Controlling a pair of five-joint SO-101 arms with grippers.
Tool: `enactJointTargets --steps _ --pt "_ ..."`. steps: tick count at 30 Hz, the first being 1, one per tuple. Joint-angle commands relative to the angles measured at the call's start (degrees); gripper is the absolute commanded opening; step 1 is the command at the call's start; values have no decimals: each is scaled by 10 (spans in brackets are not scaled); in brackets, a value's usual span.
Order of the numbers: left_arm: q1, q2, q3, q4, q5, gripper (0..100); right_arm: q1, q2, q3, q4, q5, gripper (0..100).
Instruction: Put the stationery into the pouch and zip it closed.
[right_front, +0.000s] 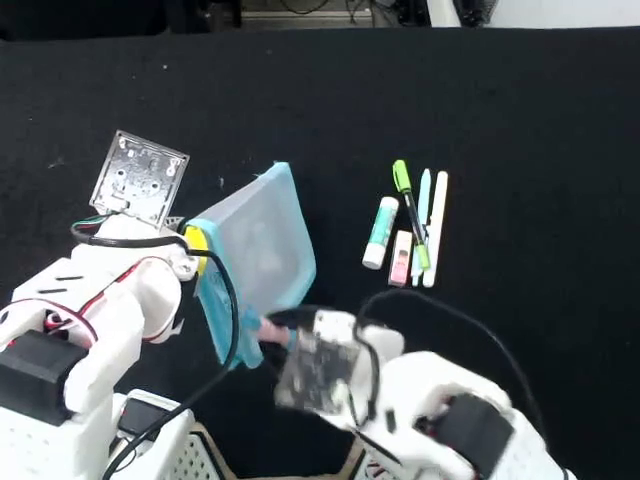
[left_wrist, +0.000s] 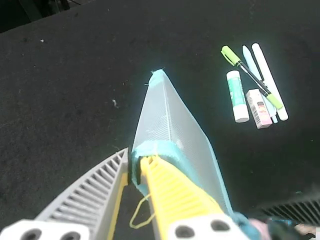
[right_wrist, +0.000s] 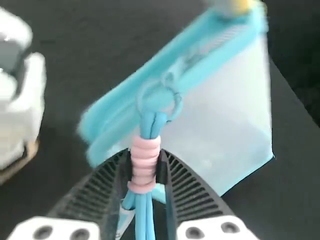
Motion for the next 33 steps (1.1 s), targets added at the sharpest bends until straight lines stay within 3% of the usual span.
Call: enactJointTargets --steps 1,7,13,19,25,30,33 --pt "-3 4 -22 -20 4 30 -10 -35 -27 62 32 11" --pt "-7 4 -22 -19 3 30 54 -73 -27 80 33 11" --pt "-109 9 -7 -18 4 30 136 -61 -26 34 40 11" --pt "-150 61 -12 8 3 30 197 36 -52 -30 19 11" --pt "-145 110 -65 55 0 32 206 147 -158 -46 1 11" --pt "-145 139 -133 76 0 153 206 233 -213 -41 0 11" --pt "-145 155 -139 73 0 155 206 246 -233 -41 -3 11"
